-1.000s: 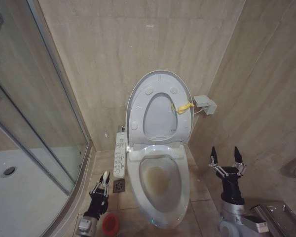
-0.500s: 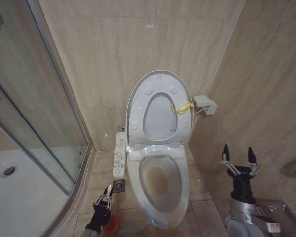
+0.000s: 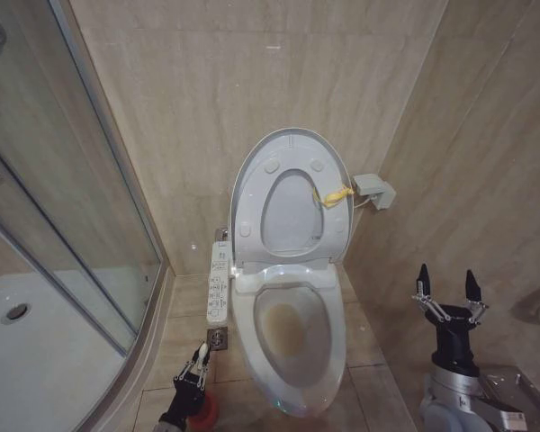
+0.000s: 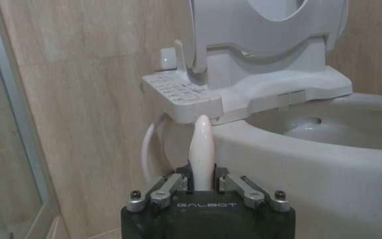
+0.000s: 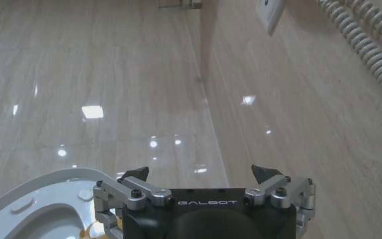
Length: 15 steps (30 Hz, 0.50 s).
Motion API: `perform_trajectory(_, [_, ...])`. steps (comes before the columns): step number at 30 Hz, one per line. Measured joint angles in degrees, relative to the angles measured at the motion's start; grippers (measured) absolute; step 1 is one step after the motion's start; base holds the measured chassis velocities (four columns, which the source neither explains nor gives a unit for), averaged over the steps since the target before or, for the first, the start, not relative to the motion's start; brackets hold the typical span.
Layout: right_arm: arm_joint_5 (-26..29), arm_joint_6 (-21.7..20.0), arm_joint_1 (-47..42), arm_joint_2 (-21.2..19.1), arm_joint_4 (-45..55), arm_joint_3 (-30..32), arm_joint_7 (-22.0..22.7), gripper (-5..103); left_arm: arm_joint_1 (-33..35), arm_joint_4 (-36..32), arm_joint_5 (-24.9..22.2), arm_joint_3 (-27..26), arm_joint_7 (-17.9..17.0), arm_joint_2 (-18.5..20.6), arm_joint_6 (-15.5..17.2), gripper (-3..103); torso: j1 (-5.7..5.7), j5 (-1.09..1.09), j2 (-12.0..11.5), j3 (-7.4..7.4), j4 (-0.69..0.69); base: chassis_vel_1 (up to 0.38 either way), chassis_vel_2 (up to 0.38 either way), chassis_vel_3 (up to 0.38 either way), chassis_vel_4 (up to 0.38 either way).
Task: Open the toilet lid, clean the toilet bowl with a toilet brush, close the toilet lid, and flush.
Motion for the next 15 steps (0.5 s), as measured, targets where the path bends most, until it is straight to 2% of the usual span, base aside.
perform_trajectory(6, [-0.05, 0.42, -0.44, 0.19, 0.04, -0.01, -0.2, 100, -0.44, 1.13, 0.19, 0.02, 0.83, -0.49, -0.05, 21, 0.0, 0.01, 0.0, 0.0, 0.01, 0.0, 0.0, 0.0, 0.0])
perform_trajectory(15, [-0.21, 0.87, -0.83, 0.5, -0.26, -0.07, -0.41, 100, -3.95, 6.01, -1.64, 1.04, 4.79, -1.9, -0.27, 21, 0.0, 0.01, 0.0, 0.0, 0.0, 0.0, 0.0, 0.0, 0.0])
